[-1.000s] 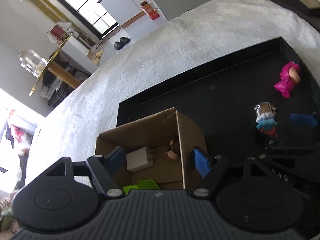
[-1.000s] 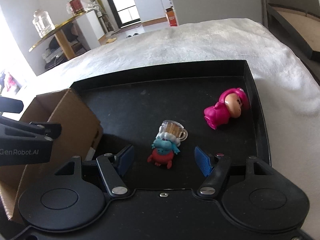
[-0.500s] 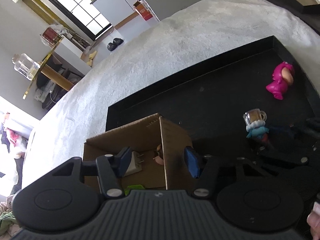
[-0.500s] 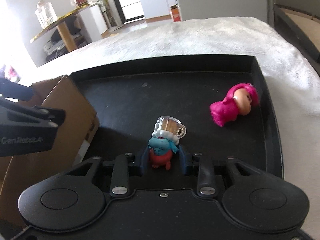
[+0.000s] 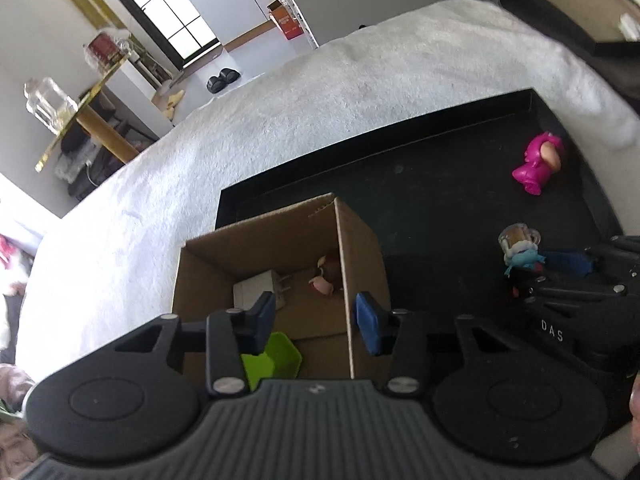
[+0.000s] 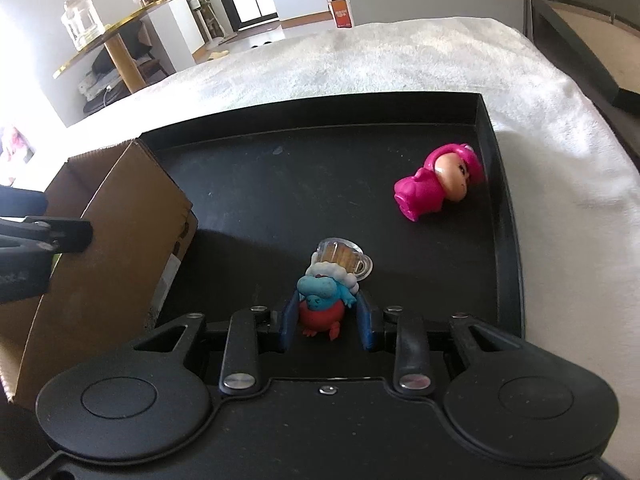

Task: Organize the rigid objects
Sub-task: 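Close the right gripper on the blue-and-red figurine with the mug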

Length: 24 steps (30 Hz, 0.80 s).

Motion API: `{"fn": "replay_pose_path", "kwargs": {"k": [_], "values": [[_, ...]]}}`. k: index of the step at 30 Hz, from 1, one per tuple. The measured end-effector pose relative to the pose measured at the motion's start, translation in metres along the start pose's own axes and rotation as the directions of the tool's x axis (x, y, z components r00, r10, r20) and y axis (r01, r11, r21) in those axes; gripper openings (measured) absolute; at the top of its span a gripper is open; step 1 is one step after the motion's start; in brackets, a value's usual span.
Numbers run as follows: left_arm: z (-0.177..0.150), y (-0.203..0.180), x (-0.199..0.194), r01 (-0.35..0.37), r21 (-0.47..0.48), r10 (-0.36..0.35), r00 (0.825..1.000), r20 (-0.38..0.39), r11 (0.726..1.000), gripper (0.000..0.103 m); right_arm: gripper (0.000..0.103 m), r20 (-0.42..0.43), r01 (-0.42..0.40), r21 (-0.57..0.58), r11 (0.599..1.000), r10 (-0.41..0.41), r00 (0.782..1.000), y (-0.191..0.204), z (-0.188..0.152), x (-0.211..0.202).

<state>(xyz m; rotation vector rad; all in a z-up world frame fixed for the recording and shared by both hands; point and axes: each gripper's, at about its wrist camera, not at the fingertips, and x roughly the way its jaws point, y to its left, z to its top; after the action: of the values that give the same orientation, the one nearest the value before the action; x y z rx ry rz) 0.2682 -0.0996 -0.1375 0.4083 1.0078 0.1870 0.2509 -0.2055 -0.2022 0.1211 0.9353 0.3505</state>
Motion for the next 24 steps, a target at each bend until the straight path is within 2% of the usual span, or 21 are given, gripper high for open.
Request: {"fn": "replay_pose_path", "kwargs": {"k": [2, 4, 5, 11, 14, 17, 20, 24], "values": [[-0.003, 0.005, -0.006, -0.004, -0.018, 0.004, 1.000, 0.007, 1.000, 0.044, 0.027, 0.003, 0.006, -0.013, 1.000, -0.006, 1.000, 0.004, 0.001, -0.005], [-0.004, 0.009, -0.010, 0.005, -0.033, -0.005, 1.000, 0.009, 0.999, 0.044, 0.005, -0.001, 0.005, -0.024, 1.000, -0.005, 1.000, 0.010, 0.004, -0.010], [-0.005, 0.011, -0.012, 0.016, -0.043, -0.016, 1.000, 0.008, 0.999, 0.044, 0.000, -0.001, 0.005, -0.025, 1.000, -0.005, 1.000, 0.012, 0.004, -0.014], [-0.012, 0.028, -0.023, 0.030, -0.086, -0.028, 0.999, 0.027, 0.996, 0.045, 0.000, 0.000, 0.029, -0.045, 0.999, -0.029, 1.000, 0.023, 0.004, -0.022], [-0.016, 0.036, -0.025, 0.026, -0.105, -0.023, 0.999, 0.033, 0.994, 0.045, 0.007, 0.001, 0.050, -0.042, 0.998, -0.050, 0.999, 0.023, 0.001, -0.021], [-0.021, 0.044, -0.026, 0.022, -0.124, -0.020, 1.000, 0.024, 0.992, 0.045, 0.036, 0.000, 0.070, -0.033, 0.997, -0.070, 0.998, 0.024, -0.003, -0.020], [-0.022, 0.044, -0.025, 0.024, -0.135, -0.022, 1.000, 0.022, 0.991, 0.045, 0.042, -0.005, 0.073, -0.031, 0.997, -0.073, 0.997, 0.023, -0.007, -0.020], [-0.018, 0.039, -0.025, 0.036, -0.121, -0.034, 0.999, 0.025, 0.992, 0.048, 0.055, -0.005, 0.074, -0.035, 0.997, -0.074, 0.997, 0.022, -0.011, -0.020]]}}
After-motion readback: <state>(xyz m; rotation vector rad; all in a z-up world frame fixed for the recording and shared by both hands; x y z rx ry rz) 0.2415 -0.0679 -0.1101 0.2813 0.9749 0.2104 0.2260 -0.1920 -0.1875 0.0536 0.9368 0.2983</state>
